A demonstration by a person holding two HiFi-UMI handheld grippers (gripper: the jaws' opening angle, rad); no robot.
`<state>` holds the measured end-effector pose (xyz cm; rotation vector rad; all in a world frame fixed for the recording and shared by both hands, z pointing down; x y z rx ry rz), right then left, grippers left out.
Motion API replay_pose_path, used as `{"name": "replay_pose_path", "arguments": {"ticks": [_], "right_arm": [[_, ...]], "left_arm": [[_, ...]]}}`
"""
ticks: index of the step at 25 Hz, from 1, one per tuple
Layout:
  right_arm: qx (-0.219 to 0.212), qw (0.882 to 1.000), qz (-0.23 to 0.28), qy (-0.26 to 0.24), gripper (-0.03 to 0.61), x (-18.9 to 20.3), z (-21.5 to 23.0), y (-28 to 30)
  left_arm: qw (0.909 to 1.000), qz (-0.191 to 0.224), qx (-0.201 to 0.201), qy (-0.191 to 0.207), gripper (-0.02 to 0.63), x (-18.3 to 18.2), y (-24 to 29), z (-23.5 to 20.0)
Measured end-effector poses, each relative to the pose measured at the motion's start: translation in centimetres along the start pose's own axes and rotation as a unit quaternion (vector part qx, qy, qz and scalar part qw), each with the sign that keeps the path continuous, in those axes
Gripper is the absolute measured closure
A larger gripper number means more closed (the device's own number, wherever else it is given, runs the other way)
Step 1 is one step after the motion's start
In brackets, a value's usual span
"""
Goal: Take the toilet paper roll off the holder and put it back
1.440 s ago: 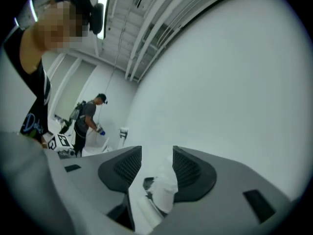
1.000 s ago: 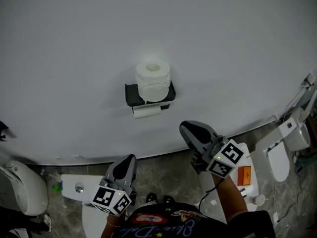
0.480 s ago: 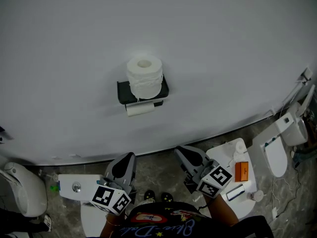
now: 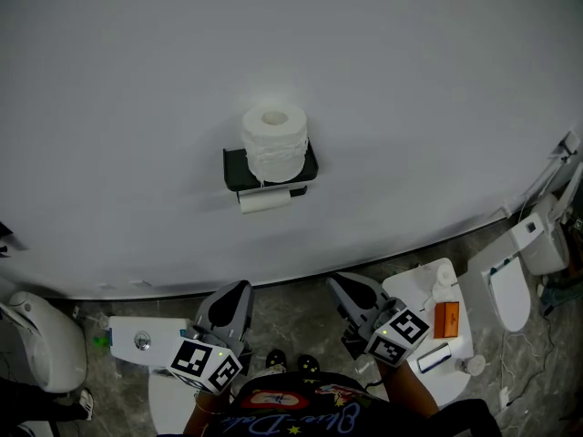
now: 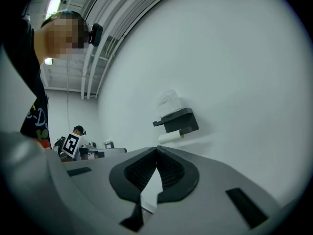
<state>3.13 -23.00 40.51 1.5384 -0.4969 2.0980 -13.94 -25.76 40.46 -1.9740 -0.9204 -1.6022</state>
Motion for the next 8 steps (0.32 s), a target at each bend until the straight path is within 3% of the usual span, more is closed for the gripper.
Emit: {"name": "replay_pose_path", "arguments": {"ticks": [8], "right_arm": [[0.000,1.000,0.001,0.003,0.563,0.00,0.37,0.19]], "left_arm": [[1.0000,0.003,-0.004,-0.001,0.615,-0.05,-0.04,-0.43]]}}
Point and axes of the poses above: the fingertips, and each gripper's own axes: y forward along the fingers, z to its right, x out of its underside, the point moved 2 cm from there along -y, backward along the fingers, and after that the axes turned 1 degree about -z, right-handed, at the moved point
